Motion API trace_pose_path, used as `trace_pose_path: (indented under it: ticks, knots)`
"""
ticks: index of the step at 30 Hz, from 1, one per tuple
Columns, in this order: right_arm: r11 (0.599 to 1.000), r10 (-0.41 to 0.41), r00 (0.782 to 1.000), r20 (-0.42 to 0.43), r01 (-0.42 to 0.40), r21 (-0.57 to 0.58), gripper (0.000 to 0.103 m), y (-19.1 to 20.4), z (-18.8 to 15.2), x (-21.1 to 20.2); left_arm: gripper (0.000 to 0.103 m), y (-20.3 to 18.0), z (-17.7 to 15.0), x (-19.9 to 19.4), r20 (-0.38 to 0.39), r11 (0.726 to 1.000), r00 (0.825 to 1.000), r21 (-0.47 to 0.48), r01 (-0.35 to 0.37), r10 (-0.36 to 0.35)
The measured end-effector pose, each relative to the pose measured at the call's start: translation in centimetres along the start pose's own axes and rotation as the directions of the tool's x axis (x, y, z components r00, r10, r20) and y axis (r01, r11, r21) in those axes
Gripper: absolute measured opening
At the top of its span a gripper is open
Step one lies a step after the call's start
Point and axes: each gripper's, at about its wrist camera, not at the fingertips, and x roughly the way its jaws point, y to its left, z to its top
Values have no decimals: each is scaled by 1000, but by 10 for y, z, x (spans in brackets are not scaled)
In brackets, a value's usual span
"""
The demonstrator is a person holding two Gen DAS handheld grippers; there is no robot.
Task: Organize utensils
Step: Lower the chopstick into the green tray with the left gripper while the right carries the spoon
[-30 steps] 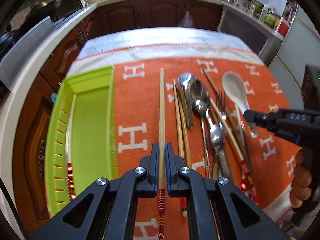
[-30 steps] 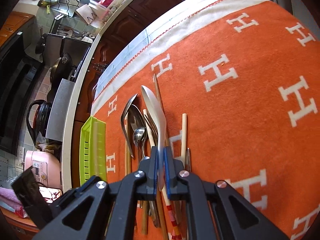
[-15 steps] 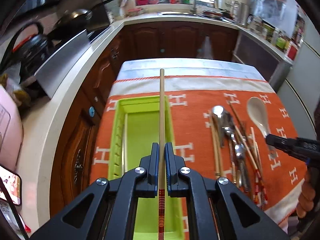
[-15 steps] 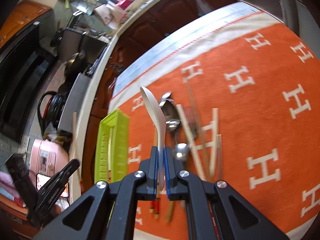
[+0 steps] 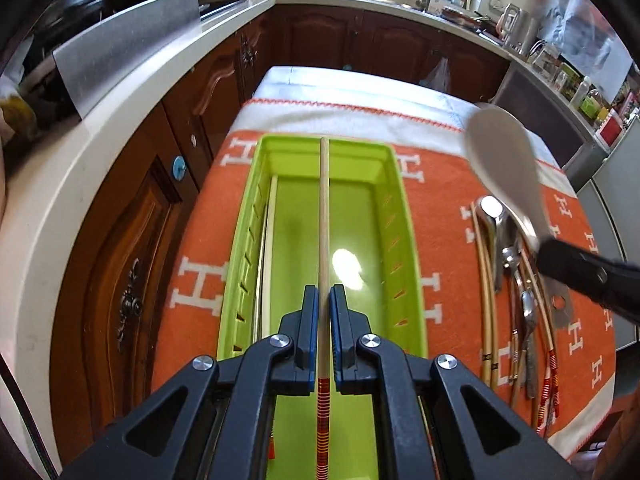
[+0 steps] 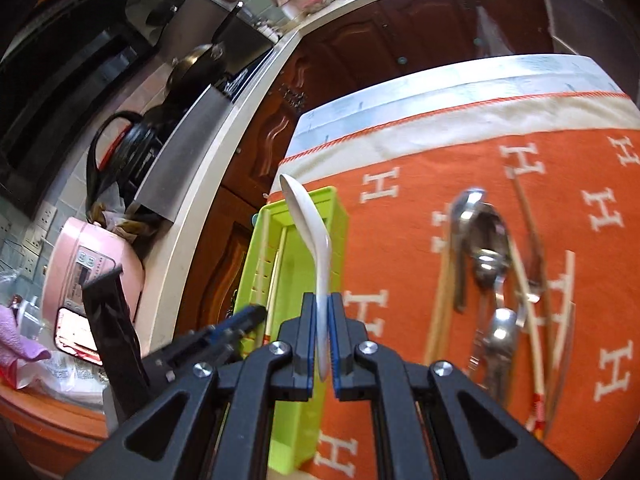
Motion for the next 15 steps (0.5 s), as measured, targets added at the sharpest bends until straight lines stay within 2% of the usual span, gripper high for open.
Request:
trace_pose_path:
  ticks: [3, 7, 15]
  knots:
    - [1000, -19, 1000, -24, 19, -2, 5, 10, 5, 24, 14, 4, -5, 4, -16, 999, 1000, -21, -27, 27]
    - [999, -55, 997, -46, 54, -6, 6, 23, 8, 51, 27, 6, -8, -4, 18, 998, 998, -21, -53, 54]
    - [991, -133, 989, -68, 131, -20, 6, 37, 15, 92, 36, 18, -5, -16, 58, 994, 994, -50, -93, 96]
